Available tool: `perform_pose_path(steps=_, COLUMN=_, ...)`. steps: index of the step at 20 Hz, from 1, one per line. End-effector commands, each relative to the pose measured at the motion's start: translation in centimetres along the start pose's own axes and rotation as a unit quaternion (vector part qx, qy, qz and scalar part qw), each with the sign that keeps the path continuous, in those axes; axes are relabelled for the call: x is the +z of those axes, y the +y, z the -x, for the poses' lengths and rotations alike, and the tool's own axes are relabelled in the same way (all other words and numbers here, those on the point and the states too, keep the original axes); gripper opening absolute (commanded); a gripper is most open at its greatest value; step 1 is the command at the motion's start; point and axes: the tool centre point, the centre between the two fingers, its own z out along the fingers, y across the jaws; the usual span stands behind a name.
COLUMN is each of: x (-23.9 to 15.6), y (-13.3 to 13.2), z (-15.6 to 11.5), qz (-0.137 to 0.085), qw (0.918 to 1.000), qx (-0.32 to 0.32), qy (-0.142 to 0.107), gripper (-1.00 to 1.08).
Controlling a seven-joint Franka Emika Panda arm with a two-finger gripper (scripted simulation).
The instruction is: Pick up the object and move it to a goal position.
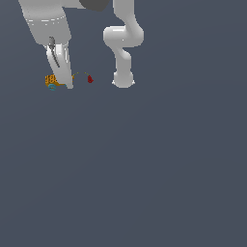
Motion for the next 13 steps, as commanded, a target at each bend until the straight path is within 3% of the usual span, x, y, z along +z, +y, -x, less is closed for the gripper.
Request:
perform_pose_path(steps=1, x=-1.8, y=0.3, z=-0.5, qz=0.0, qw=1.0, qx=-0.001, qy=0.0, gripper=-1.0)
perform_pose_path(steps=13, x=-5.2, y=0.7, z=-1.5, qz=0.0, qw=1.0, qx=-0.002, qy=0.0, gripper=-1.0)
